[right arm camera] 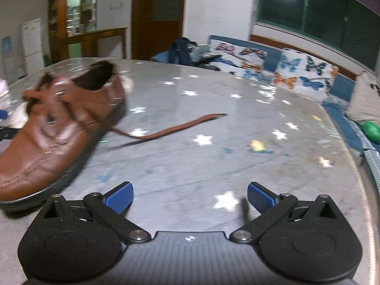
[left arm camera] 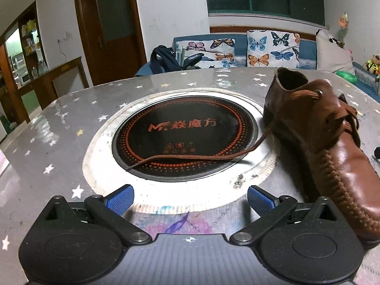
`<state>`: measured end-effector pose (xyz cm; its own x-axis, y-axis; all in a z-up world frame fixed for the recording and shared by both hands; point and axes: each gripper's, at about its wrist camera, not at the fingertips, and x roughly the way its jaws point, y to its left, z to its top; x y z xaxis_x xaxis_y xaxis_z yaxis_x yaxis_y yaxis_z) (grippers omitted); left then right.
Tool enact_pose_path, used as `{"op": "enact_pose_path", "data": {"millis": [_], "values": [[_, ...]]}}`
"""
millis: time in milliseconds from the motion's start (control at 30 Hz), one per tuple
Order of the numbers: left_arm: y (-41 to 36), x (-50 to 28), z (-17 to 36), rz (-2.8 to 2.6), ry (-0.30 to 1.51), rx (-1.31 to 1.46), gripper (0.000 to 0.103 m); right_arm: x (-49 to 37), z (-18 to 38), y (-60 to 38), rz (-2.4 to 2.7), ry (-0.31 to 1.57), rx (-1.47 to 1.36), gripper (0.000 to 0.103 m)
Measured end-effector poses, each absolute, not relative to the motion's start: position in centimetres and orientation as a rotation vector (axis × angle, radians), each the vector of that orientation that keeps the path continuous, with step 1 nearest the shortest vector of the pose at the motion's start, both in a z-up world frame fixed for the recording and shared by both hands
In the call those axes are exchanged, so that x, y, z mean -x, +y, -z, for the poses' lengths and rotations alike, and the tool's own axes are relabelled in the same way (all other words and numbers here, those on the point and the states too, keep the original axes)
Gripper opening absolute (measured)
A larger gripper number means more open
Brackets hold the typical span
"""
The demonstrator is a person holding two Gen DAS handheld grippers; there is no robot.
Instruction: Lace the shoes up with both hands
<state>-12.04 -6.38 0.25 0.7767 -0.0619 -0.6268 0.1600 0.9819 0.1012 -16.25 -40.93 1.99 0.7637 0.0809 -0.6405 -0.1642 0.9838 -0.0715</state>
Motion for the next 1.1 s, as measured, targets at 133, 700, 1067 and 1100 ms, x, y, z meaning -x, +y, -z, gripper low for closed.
{"op": "enact_pose_path", "data": {"millis": [133,700,1067,1100], "values": [[-5.6,10.5,0.2,0.127,0.698,-0.114,0.103,14.9,-1.8,-42.9,-0.064,0.691,0.087,0.103],[-3.6,4.9,1.1,0.165,0.711,-0.082,0.103,11.0,-0.9,-47.6,0.048,0.702,-0.034,0.103],[-3.2,3.3,1.1,0.159,0.713,-0.074,0.103,10.7,-0.8,-48.0,0.064,0.703,-0.035,0.103],[-3.2,3.3,1.1,0.158,0.713,-0.074,0.103,10.7,-0.8,-48.0,0.065,0.703,-0.034,0.103]]}}
